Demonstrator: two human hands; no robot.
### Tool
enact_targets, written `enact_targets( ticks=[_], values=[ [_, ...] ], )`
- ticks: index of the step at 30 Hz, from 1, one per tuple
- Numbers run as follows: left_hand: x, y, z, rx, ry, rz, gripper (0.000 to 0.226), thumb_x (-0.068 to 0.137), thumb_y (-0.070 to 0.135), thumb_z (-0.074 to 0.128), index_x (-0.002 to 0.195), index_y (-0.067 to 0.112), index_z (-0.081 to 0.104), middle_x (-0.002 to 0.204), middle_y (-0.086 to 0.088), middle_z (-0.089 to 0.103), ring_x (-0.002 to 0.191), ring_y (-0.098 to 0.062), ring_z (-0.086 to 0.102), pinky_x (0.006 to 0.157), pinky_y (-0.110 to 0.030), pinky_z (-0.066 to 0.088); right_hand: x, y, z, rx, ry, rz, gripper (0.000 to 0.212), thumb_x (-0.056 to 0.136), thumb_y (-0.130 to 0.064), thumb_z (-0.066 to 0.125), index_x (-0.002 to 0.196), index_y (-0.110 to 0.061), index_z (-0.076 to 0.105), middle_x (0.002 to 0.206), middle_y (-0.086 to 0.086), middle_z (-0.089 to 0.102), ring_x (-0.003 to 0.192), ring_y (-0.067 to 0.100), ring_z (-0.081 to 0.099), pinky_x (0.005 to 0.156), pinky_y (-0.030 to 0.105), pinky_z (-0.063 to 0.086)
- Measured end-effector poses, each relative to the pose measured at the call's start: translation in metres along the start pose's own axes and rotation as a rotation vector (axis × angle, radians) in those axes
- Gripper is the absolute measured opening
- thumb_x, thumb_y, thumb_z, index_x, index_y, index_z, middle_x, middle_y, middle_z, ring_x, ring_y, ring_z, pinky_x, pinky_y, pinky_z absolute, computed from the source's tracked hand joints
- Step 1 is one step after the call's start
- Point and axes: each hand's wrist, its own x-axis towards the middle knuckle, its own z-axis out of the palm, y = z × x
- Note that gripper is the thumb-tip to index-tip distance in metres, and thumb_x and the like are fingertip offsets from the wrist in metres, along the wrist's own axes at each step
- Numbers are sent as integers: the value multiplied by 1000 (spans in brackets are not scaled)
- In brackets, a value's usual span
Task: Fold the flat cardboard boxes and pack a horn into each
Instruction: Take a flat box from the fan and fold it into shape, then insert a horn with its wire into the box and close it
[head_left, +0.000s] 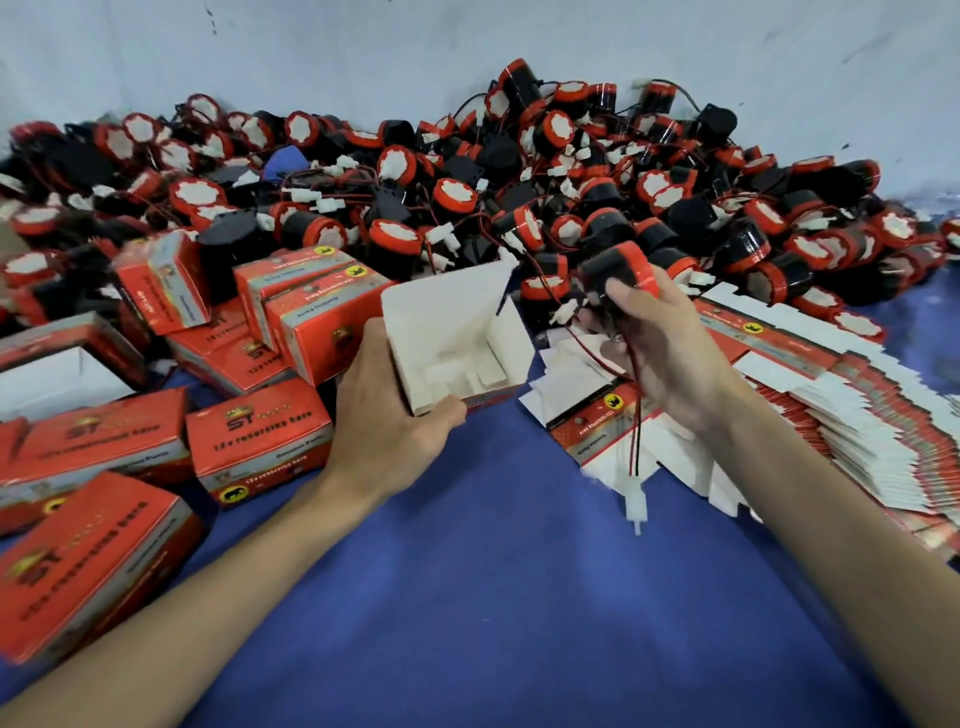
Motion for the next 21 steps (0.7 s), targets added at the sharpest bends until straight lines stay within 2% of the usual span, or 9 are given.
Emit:
enact_targets(
  ticks=[4, 6, 7, 9, 11, 12, 15, 18, 21],
  values=[
    [-6, 4, 3, 231, -170, 108, 58, 61, 39, 66, 113, 26, 45, 100, 13, 56, 90, -8, 55, 70, -23, 42, -6, -19, 8, -9, -250, -85, 44, 83, -42, 64, 111, -9, 55, 93, 1, 70, 63, 13, 55, 44, 16, 31],
    [-6, 3, 4, 276, -271, 82, 66, 62, 53, 68, 116, 21, 46, 104, 10, 61, 95, -13, 59, 76, -31, 47, -11, -35, 15, -144, -440, -155, 61, 73, -60, 69, 109, -12, 57, 92, 2, 71, 57, 13, 54, 46, 23, 26],
    [-4, 2, 5, 266, -323, 48, 69, 62, 55, 71, 117, 21, 47, 106, 9, 63, 96, -14, 60, 78, -31, 48, -14, -42, 20, -278, -497, -196, 63, 70, -63, 69, 109, -15, 58, 91, 1, 71, 57, 13, 56, 46, 25, 31],
    [-1, -1, 5, 219, -396, -11, 67, 65, 48, 81, 118, 23, 48, 108, 12, 62, 99, -9, 59, 80, -23, 45, -19, -48, 32, -696, -504, -326, 57, 70, -59, 71, 112, -22, 59, 94, -7, 67, 70, 9, 62, 59, 20, 47],
    [1, -3, 4, 174, -437, -44, 67, 67, 40, 85, 122, 25, 49, 112, 16, 61, 103, -2, 57, 84, -20, 45, -21, -40, 43, -1104, -497, -459, 64, 72, -56, 73, 124, -23, 55, 104, -6, 57, 92, 8, 56, 80, 15, 45],
    [2, -3, 4, 136, -457, -54, 68, 68, 37, 85, 124, 28, 49, 114, 18, 60, 105, 3, 56, 87, -18, 45, -23, -35, 48, -1220, -525, -463, 67, 75, -53, 72, 131, -24, 50, 110, -4, 50, 99, 10, 50, 85, 16, 42],
    [2, -2, 3, 69, -488, -84, 70, 70, 30, 84, 127, 35, 45, 116, 27, 56, 107, 20, 49, 84, -1, 39, -27, -24, 53, -1379, -571, -465, 73, 83, -45, 67, 145, -24, 35, 126, -4, 41, 112, 13, 46, 90, 33, 46],
    [4, -3, 2, 84, -511, -95, 73, 71, 30, 83, 132, 27, 44, 122, 17, 57, 112, 9, 51, 91, -10, 41, -25, -26, 49, -1490, -500, -524, 75, 84, -51, 61, 148, -27, 30, 134, -6, 42, 115, 20, 51, 84, 44, 50],
    [4, -2, 1, 87, -511, -107, 70, 71, 33, 83, 129, 28, 44, 121, 18, 56, 111, 9, 50, 90, -11, 40, -22, -24, 46, -1582, -441, -529, 74, 82, -55, 60, 145, -27, 31, 131, -6, 45, 101, 29, 58, 76, 42, 49]
  ],
)
